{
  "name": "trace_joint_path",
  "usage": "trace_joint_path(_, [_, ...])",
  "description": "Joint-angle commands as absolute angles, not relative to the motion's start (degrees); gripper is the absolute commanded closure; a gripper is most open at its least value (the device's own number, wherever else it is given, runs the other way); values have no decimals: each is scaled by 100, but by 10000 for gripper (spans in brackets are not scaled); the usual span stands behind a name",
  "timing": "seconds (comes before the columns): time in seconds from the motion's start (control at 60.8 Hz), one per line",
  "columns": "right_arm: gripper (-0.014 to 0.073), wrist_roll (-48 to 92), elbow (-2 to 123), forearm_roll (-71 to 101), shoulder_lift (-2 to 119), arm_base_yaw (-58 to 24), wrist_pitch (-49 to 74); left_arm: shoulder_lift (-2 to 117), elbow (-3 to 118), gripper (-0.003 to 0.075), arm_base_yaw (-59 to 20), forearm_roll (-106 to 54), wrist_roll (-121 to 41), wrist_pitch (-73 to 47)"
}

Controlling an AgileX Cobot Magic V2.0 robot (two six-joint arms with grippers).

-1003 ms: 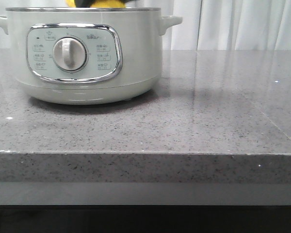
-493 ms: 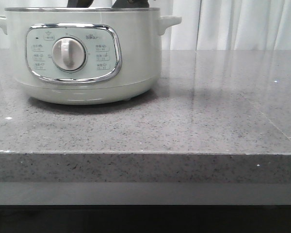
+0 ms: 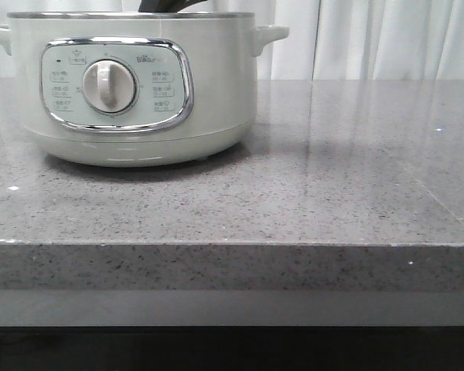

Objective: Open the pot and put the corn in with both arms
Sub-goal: 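Lift the corn with the right gripper and release it into the pot, then withdraw the right gripper from the pot toward the table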

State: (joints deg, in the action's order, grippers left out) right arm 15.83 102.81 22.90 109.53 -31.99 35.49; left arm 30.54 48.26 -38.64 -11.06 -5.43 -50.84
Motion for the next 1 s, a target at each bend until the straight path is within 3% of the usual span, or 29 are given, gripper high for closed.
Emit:
trace_joint_path(0.0, [654,1633,10483,2332,10493,-3002,3289,3052,5040,605,-3899,-1280,-549,-4209])
trace_joint_path(0.345, [654,1436,9566,1623,9331,-1830,3375,3052,5040,605,-3899,-1280,-549,-4193])
trace_joint_path(0.641, [654,1264,7329,1155,7575,-737,2340,3052,5040,605,-3899,-1280,-549,-4193])
trace_joint_path(0.987, [654,1272,4214,1176,4834,-663,1055,3052,5040,605,-3899,-1280,-549,-4193])
